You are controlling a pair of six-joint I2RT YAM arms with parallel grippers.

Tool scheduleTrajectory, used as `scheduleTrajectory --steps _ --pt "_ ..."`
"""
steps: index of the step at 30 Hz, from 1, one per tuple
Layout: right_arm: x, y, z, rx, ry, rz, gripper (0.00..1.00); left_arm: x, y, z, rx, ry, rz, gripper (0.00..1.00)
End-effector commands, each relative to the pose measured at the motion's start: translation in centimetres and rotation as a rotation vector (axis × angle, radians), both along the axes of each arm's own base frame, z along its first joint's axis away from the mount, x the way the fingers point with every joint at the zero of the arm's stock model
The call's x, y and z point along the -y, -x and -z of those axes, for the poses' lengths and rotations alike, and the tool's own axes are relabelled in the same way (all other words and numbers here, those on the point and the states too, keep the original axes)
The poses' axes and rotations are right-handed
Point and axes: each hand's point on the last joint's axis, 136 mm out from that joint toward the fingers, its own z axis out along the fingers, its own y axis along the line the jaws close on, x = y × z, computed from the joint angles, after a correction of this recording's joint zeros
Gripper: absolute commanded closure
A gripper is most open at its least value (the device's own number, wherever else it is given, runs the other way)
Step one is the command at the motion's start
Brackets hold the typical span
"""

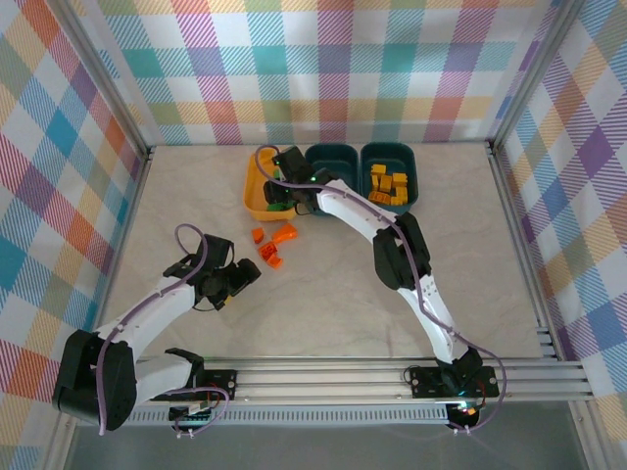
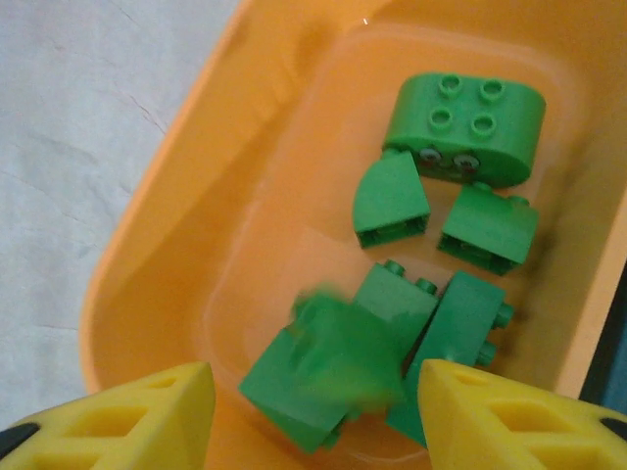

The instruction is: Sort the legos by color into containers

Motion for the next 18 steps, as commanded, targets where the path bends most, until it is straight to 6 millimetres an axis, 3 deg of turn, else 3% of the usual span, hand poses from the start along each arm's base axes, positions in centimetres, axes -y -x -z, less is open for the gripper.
scheduleTrajectory --steps 1,4,8,12,18 --pt "0.0 1.1 -6.2 0.066 -0.032 -0.054 0.41 0.7 -0.5 -0.8 0.008 0.002 0.051 0.12" --pt "1.0 3.0 -9.7 0.125 -0.044 -0.069 0.38 1.4 -1.2 -0.8 0.008 0.002 0.067 0.13" --pt "4.2 6.4 -11.2 0.157 -0.068 -0.05 0.36 3.1 -2.6 -1.0 0.013 -0.015 0.122 0.14" --pt "8.2 9.7 -9.6 0.14 -0.055 0.007 0.34 4.8 -4.0 -0.6 -0.001 -0.058 0.164 0.16" --pt "14.3 14.7 -4.3 0.057 0.053 0.071 0.32 6.0 -6.4 0.6 -0.022 -0.093 0.129 0.18"
